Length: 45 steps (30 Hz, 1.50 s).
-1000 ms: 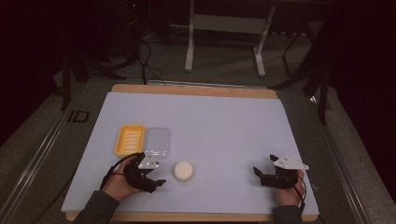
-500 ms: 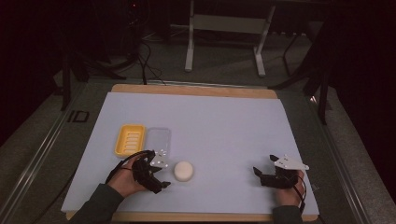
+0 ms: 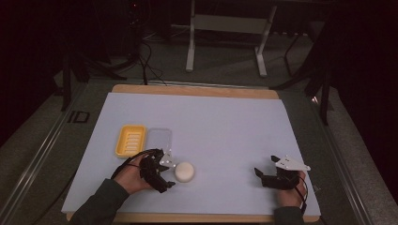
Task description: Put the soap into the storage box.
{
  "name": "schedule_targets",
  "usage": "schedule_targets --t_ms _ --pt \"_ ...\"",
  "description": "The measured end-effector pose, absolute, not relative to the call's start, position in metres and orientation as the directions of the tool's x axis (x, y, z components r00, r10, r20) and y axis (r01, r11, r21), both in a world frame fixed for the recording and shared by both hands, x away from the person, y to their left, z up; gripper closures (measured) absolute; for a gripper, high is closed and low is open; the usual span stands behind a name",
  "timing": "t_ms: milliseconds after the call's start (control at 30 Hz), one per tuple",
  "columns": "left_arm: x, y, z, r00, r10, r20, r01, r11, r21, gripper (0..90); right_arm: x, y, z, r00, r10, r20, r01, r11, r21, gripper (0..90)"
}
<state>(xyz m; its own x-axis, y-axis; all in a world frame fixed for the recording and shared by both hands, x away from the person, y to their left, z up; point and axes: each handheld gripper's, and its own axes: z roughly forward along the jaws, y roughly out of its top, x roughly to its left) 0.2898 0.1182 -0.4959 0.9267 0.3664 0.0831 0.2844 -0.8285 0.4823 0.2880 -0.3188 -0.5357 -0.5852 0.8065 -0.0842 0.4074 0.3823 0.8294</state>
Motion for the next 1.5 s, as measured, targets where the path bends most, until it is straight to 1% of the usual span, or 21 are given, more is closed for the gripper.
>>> schedule_targets --t_ms 233,433,700,800,1500 --pt "0.295 0.109 -0.498 0.937 0.339 0.083 0.268 -0.851 0.451 17.0 0.288 -0.319 -0.536 -0.587 0.806 -0.082 0.408 0.381 0.83 14.2" --pt "0.298 0.102 -0.501 0.941 0.326 0.085 0.262 -0.866 0.425 14.9 0.288 -0.319 -0.536 -0.588 0.805 -0.082 0.407 0.383 0.829 14.2" --pt "0.302 0.095 -0.503 0.951 0.301 0.072 0.248 -0.88 0.406 14.7 0.288 -0.319 -0.536 -0.588 0.805 -0.082 0.408 0.382 0.829 14.2" --pt "0.303 0.093 -0.504 0.951 0.3 0.075 0.246 -0.882 0.402 11.9 0.288 -0.319 -0.536 -0.589 0.804 -0.084 0.407 0.384 0.829 14.2" --pt "0.312 0.072 -0.508 0.963 0.261 0.063 0.225 -0.912 0.342 10.4 0.288 -0.318 -0.536 -0.592 0.801 -0.088 0.406 0.39 0.826 14.2"
